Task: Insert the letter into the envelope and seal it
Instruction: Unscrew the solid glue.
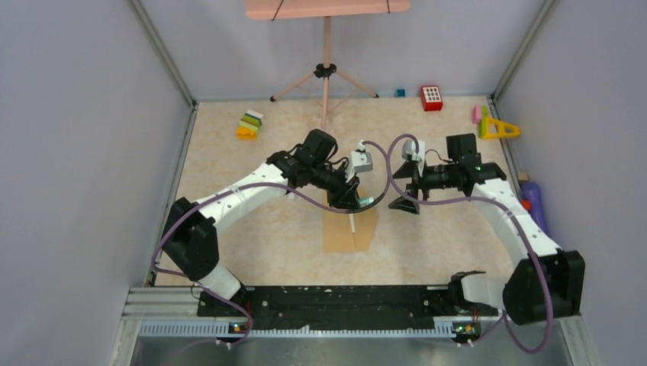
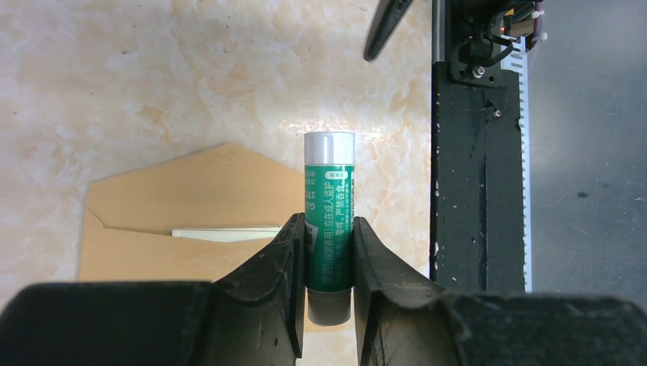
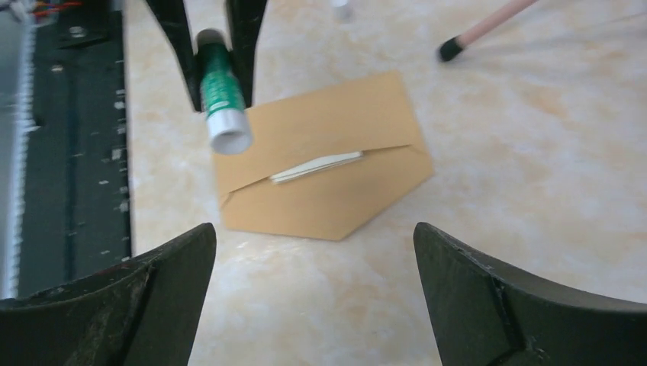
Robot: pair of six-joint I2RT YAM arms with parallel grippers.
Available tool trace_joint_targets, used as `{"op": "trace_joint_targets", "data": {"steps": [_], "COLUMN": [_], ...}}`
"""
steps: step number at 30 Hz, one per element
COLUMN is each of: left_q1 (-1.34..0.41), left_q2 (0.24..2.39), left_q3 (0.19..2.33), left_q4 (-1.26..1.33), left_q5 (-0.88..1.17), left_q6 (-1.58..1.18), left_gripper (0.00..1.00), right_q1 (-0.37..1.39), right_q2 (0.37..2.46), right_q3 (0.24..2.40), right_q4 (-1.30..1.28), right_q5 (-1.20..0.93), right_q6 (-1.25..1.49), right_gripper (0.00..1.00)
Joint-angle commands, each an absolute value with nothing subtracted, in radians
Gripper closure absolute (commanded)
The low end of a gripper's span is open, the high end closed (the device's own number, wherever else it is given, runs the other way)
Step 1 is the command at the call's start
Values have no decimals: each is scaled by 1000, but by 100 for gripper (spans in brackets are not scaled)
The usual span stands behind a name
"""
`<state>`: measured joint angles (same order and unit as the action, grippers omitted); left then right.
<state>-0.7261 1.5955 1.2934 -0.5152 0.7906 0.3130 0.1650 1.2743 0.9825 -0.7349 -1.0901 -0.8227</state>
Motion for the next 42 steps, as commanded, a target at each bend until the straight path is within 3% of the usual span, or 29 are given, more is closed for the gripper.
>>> {"op": "trace_joint_targets", "data": {"steps": [1, 5, 10, 17, 24, 34, 38, 42], "left_q1": [-720, -707, -681, -682, -685, -704, -719, -718], "left_q2": [1598, 1598, 1611, 1637, 1652, 1673, 1682, 1686], "left_q3": [1314, 1311, 1313, 1317, 1296, 1308, 1321, 1331], "left_q4": [-473, -461, -447, -475, -467, -536, -573, -577], "left_q5": [798, 810, 884, 1045, 1118, 1134, 1122, 1111], "left_q6": [306, 289, 254, 255, 249, 309, 347, 348], "left_gripper": [100, 100, 100, 100, 100, 100, 100, 100], "right_q1": [173, 174, 175, 267, 431, 442, 442, 443], "right_q2": [1110, 957, 955, 897, 878, 881, 881, 882], "right_q3": [926, 767, 799, 787, 681, 673, 688, 701], "right_q4": [-378, -151, -333, -513, -322, -321, -358, -421], "right_q5": [-928, -925, -1097, -1109, -987, -1007, -1040, -1078], "right_q6": [-648, -542, -787, -1174, -1102, -1080, -1089, -1125], "right_gripper": [1, 1, 5, 28, 42, 46, 52, 66]}}
